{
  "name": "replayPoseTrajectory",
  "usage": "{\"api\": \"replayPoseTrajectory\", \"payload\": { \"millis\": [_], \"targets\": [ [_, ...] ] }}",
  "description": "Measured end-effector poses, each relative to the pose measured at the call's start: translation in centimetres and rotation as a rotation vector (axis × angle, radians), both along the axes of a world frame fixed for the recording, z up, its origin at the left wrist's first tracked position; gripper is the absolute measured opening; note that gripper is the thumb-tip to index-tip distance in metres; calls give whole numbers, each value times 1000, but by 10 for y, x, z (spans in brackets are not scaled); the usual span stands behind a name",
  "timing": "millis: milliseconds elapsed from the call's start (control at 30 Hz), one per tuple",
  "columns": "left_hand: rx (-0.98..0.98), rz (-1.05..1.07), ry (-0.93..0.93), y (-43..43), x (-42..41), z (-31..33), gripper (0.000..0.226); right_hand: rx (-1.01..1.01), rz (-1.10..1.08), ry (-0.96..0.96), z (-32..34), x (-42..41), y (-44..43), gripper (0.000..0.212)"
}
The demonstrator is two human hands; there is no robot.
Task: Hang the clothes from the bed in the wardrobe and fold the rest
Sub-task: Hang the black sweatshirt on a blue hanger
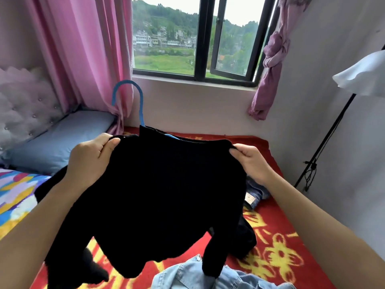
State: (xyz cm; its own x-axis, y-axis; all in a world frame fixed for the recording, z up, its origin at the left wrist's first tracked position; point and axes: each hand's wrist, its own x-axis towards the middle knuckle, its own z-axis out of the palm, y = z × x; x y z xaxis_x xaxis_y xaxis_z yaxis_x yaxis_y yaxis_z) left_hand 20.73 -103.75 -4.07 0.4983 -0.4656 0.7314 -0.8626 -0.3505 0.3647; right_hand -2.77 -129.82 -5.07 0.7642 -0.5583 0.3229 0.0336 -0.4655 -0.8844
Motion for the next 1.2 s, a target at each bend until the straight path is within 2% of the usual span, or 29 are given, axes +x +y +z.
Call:
{"api": "replayPoseTrajectory", "payload": {
  "millis": [100, 200, 333, 400, 500, 600, 700, 767, 833, 933, 1000, 1033, 1100, 1167, 1200],
  "targets": [
    [41, -65, 6, 18, 1, -14, 34, 177, 11, -25, 20, 0, -4, 23],
    [-6, -172, 62, 23, -4, -26, 31, 139, 14, 78, 45, 2, -4, 27],
    [13, -311, -32, 10, -23, -20, 20, -206, -70, 245, 59, 28, 18, 37],
    [8, -279, -71, 4, -26, -14, 33, -440, -126, 336, 55, 37, 31, 37],
    [49, -229, -105, -1, -29, -11, 48, -613, -94, 396, 49, 38, 40, 45],
    [100, -254, -95, 6, -23, -13, 38, -576, -65, 381, 43, 33, 36, 57],
    [156, -223, -35, 30, -9, -25, 25, -393, -190, 267, 38, 24, 19, 57],
    [177, -194, 13, 46, -2, -38, 23, -273, -168, 250, 36, 23, 16, 57],
    [169, -204, 105, 54, 2, -45, 17, -236, -113, 284, 33, 28, 21, 54],
    [78, -254, 227, 71, 10, -49, 16, -247, 19, 323, 32, 33, 29, 44],
    [37, -228, 238, 86, 13, -50, 15, -267, 141, 386, 36, 32, 34, 25],
    [20, -194, 232, 95, 14, -51, 17, -314, 199, 446, 38, 33, 39, 16],
    [29, -73, 179, 118, 15, -52, 29, -483, 285, 551, 37, 38, 54, 21],
    [84, 62, 97, 142, 13, -49, 53, -556, 325, 501, 33, 47, 73, 30],
    [140, 128, 40, 158, 8, -47, 61, -512, 330, 445, 31, 55, 85, 33]
  ]
}}
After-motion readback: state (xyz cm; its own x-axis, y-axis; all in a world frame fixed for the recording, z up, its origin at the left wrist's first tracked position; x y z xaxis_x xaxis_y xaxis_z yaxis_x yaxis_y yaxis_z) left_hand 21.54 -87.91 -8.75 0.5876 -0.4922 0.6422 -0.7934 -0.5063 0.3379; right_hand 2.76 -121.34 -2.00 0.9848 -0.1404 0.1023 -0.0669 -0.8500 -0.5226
